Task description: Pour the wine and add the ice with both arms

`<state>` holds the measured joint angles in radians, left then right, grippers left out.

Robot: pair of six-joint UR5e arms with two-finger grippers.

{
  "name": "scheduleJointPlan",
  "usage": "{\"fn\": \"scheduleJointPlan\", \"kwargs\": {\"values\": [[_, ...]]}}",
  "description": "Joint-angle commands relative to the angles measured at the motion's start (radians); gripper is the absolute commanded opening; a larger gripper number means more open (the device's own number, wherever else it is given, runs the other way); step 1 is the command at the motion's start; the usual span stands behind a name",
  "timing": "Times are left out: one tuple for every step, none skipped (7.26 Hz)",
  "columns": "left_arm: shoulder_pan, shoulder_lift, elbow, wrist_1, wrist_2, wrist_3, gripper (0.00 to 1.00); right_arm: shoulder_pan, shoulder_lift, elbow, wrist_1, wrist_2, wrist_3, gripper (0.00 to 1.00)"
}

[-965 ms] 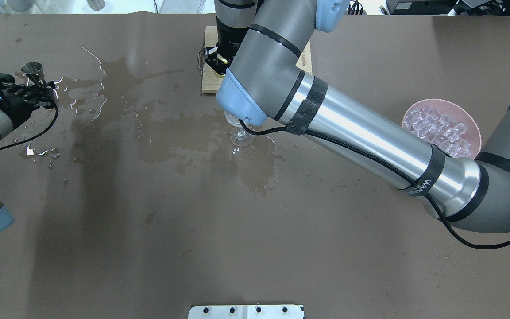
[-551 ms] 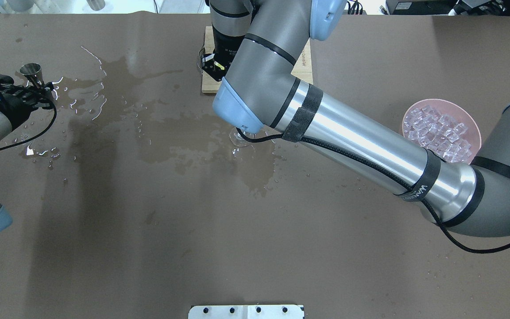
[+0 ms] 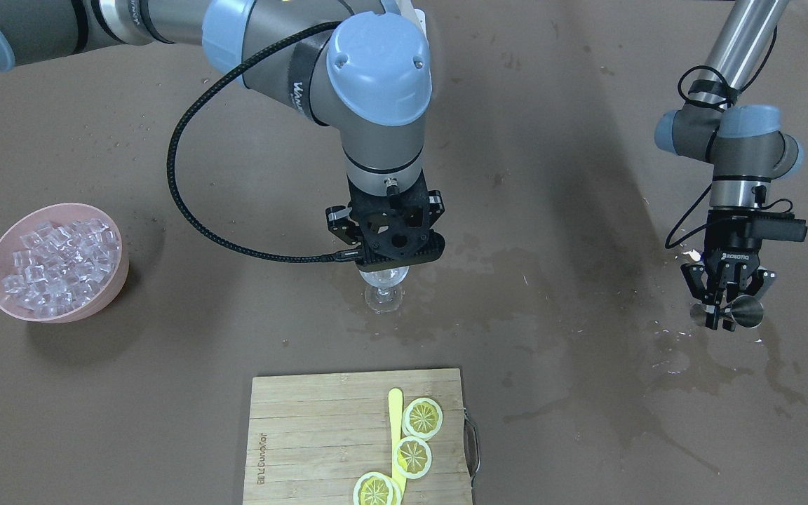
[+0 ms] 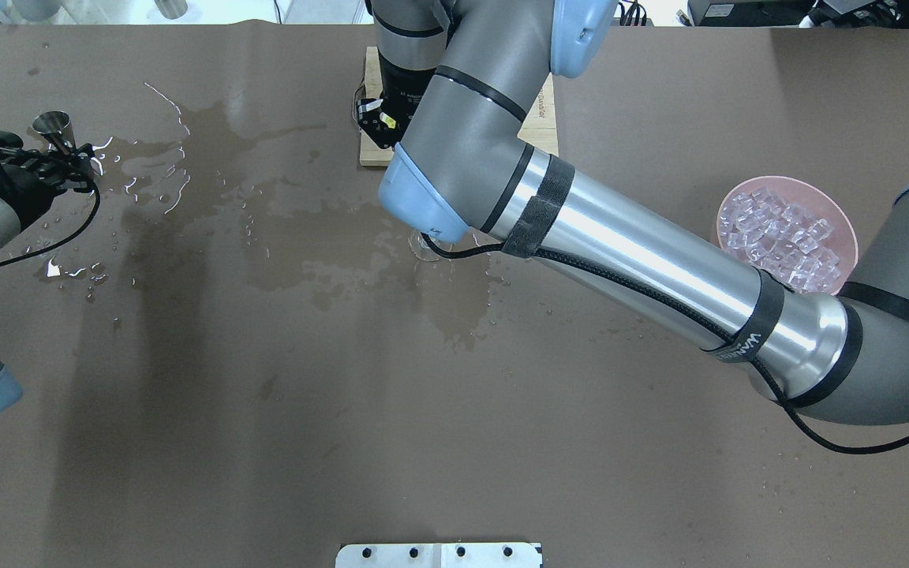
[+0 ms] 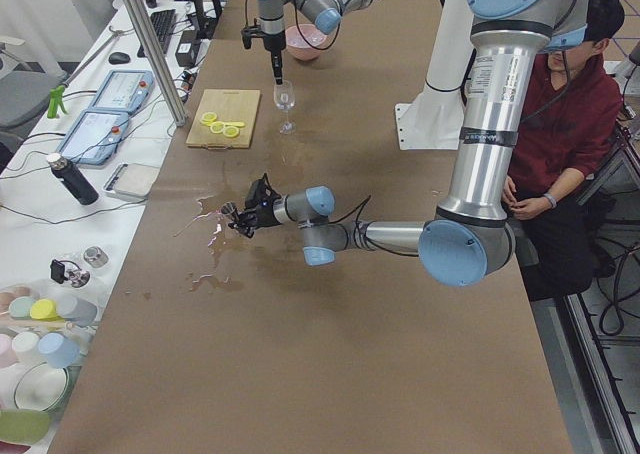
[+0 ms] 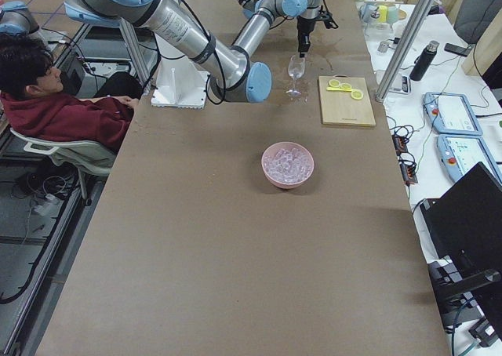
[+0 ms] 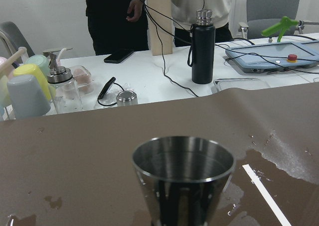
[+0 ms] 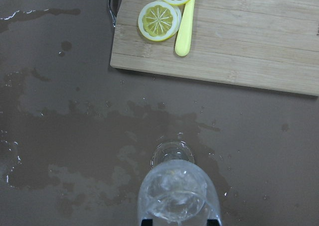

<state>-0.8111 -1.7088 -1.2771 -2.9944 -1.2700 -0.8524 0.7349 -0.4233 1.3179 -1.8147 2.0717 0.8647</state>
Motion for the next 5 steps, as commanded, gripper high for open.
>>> {"fn": "scheduleJointPlan", "kwargs": {"values": [[0.001, -0.002, 0.016, -0.001, 0.007, -0.001, 0.36, 0.001, 0.0, 0.001, 0.0, -0.002, 0.0, 0.69], [0.001, -0.002, 0.016, -0.001, 0.008, -0.001, 0.36, 0.014, -0.002, 0.006, -0.002, -0.001, 0.0, 0.68], [0.001, -0.002, 0.016, 0.0, 0.008, 0.001, 0.38, 0.039, -0.003, 0.004, -0.002, 0.002, -0.01, 0.68], [0.001, -0.002, 0.018, 0.0, 0.008, 0.001, 0.39, 0.078, -0.012, 0.006, -0.005, 0.016, -0.019, 0.69], [0.003, 0.0, 0.019, 0.0, 0.008, 0.001, 0.42, 0.118, -0.038, 0.012, -0.008, 0.027, -0.026, 0.72]]}}
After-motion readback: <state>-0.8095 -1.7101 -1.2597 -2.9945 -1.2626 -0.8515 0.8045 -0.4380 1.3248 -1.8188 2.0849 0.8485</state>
